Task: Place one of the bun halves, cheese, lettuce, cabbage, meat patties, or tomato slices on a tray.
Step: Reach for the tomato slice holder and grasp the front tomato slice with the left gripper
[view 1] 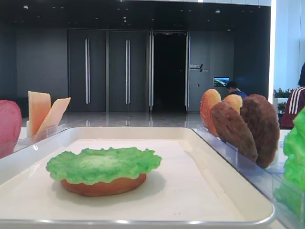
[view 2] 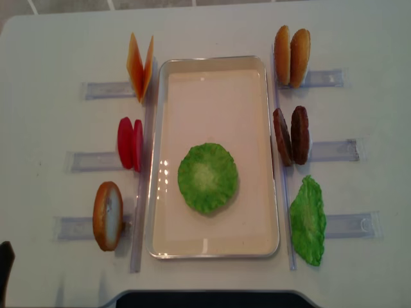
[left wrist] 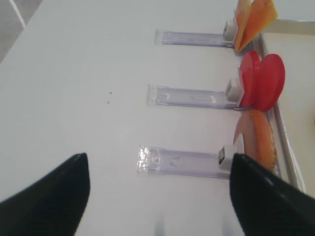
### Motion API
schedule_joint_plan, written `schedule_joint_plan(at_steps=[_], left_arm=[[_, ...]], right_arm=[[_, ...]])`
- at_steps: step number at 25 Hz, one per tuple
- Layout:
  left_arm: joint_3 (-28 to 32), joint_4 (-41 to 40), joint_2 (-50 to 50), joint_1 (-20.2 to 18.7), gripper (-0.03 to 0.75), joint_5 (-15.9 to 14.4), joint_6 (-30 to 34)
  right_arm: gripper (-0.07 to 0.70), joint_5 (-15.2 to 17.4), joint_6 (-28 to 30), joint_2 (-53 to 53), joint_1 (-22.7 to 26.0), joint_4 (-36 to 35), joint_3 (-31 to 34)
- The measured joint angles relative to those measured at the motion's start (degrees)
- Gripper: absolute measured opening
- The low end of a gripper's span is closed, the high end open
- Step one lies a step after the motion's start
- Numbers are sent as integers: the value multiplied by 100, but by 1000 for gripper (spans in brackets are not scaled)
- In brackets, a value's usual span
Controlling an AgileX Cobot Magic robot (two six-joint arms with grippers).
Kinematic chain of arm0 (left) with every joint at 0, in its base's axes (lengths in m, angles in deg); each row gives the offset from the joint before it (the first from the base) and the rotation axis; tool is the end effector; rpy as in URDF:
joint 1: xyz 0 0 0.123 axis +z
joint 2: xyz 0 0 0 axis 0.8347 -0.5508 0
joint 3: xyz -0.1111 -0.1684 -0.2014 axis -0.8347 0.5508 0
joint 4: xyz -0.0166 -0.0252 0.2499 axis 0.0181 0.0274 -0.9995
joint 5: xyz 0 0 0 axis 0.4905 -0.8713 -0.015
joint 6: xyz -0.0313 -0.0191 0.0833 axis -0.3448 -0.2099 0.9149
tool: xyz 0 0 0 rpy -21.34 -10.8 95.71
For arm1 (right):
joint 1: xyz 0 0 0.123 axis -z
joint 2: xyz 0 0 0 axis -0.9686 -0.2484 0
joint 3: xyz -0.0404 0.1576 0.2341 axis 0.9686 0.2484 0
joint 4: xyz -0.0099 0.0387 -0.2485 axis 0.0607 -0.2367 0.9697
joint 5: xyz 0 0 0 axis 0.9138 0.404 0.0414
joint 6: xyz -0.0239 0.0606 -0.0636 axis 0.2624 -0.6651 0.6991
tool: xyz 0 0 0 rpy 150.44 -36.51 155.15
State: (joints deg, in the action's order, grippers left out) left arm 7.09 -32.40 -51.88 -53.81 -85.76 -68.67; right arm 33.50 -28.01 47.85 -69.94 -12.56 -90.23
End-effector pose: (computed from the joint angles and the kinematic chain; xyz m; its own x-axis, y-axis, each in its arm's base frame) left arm -0.0067 0.0070 0.2658 -0.5048 -0.0574 -0.8613 -0.1344 0.9908 0.0128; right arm -0.0088 0.0050 0.2705 -0.5163 0.0309 -0.8558 0.0505 0.9987 0.0056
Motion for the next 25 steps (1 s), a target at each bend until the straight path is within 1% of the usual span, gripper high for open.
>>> schedule_joint_plan(at_steps=[25], left_arm=[[0,0,0,0,692,0,5]], right_arm=[[587,0,0,0,0,0,0]])
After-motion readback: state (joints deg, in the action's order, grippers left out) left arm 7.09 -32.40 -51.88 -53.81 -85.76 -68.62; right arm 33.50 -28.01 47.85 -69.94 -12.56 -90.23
